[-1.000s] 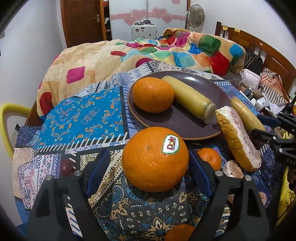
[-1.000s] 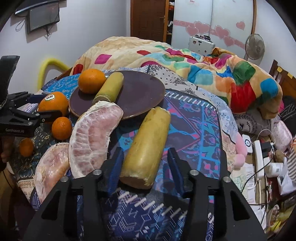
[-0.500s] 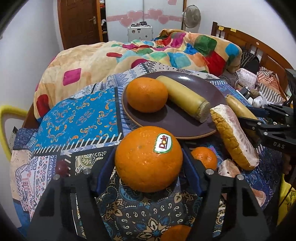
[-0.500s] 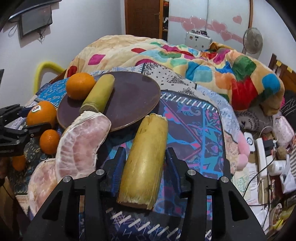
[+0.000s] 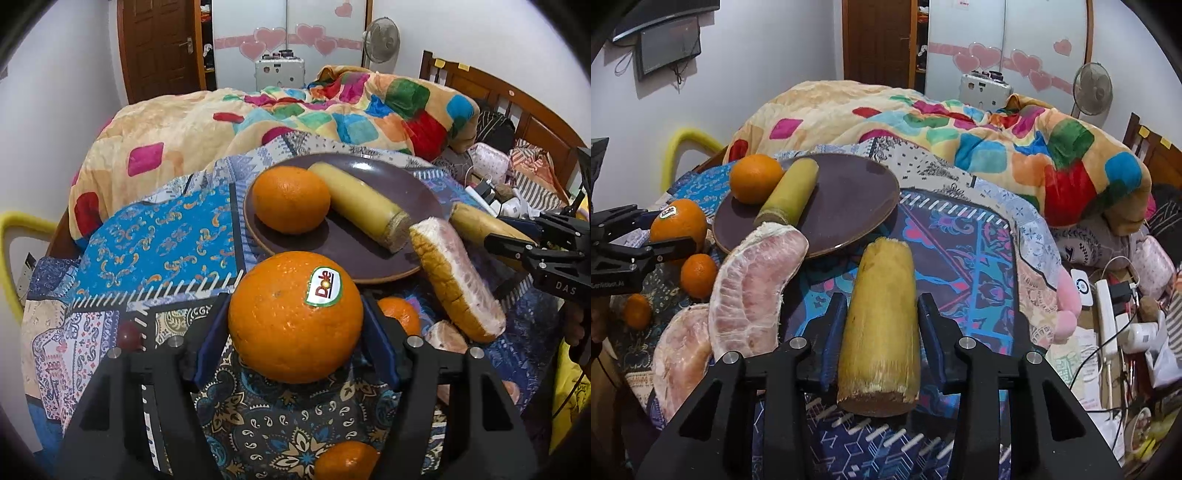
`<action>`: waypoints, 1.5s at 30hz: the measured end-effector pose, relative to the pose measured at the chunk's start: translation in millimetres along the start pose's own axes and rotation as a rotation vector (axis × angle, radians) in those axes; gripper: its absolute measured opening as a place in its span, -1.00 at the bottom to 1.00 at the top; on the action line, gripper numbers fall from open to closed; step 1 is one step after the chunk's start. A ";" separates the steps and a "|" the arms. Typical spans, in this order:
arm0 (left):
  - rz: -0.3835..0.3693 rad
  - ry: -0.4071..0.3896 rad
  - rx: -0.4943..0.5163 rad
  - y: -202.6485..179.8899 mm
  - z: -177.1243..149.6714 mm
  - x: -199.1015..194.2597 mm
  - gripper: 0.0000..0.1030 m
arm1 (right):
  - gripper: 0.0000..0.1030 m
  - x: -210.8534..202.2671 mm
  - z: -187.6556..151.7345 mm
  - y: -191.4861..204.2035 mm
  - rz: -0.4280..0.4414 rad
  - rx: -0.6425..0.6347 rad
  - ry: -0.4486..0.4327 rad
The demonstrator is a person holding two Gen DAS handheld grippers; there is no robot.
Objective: Organize fruits
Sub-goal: 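Place the bamboo shoot on the plate with the right tool while the left tool places the Dole orange there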
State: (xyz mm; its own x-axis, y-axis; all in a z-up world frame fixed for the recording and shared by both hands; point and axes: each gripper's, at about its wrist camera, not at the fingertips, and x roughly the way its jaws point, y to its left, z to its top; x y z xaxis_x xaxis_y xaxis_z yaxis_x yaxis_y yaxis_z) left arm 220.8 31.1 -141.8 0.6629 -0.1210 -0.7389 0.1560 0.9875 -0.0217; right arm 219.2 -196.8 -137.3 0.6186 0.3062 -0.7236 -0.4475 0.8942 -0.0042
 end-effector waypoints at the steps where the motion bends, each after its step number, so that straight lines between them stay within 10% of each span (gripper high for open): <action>1: 0.000 -0.007 0.001 0.1 1.7 -2.4 0.31 | -0.30 -2.4 0.8 -0.5 0.001 0.001 -0.007; 32: -0.040 -0.039 0.017 -20.6 46.9 23.9 0.31 | -0.31 -1.8 63.0 20.9 -0.003 -0.058 -0.184; 45: -0.051 -0.049 0.055 -21.3 57.3 28.6 0.32 | -0.31 46.7 83.7 30.8 0.009 -0.059 -0.100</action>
State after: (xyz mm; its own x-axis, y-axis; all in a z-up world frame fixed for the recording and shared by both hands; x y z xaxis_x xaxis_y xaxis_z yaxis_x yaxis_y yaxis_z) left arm 278.3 0.9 -123.9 0.6880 -0.1774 -0.7037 0.2299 0.9730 -0.0205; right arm 288.4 -127.6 -113.4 0.6744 0.3483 -0.6510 -0.4890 0.8713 -0.0404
